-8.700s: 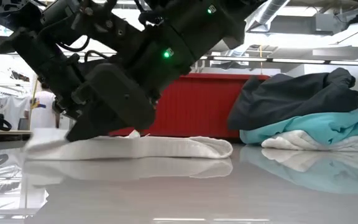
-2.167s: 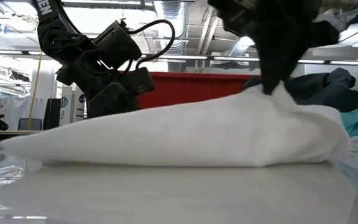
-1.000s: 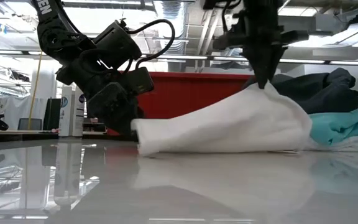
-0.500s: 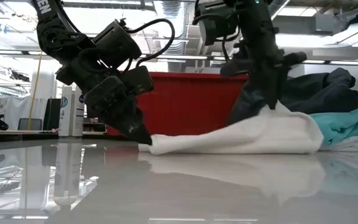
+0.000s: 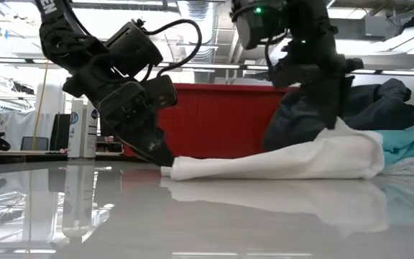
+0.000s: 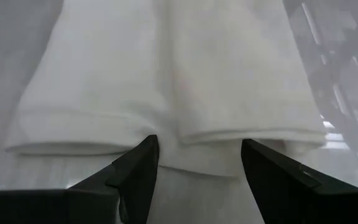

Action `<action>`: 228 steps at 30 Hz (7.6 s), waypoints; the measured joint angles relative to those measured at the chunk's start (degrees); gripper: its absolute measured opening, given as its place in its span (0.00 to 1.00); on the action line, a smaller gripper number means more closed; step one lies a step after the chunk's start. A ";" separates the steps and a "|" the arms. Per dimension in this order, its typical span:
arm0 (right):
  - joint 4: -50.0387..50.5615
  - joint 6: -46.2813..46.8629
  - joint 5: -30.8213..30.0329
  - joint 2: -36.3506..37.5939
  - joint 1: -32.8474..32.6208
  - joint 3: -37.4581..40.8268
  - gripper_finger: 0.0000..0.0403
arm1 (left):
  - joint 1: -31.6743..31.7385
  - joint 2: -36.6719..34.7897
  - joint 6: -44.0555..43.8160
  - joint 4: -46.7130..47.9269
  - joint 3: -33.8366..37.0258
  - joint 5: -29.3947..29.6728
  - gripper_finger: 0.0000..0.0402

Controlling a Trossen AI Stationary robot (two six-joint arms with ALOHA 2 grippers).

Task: Fold Laundry from Bin
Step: Fold the white underwear

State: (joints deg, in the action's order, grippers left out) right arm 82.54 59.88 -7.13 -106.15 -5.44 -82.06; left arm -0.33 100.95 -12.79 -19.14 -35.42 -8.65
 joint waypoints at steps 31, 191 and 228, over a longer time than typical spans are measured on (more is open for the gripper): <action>-48.88 -53.77 9.69 -1.10 3.55 -0.92 0.58 | -2.94 0.31 -5.69 -6.65 0.17 3.16 0.55; -32.80 -19.21 -3.55 12.74 -3.02 17.75 0.41 | -1.19 -12.99 -5.01 -6.14 0.02 13.11 0.55; -16.98 -19.80 -12.35 9.88 3.52 17.75 0.35 | -1.34 -2.34 -5.27 -4.60 -0.09 11.05 0.55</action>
State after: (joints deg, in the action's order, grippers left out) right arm 65.56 40.07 -19.49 -96.27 -1.91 -64.31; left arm -1.67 98.61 -18.06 -23.73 -35.51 2.41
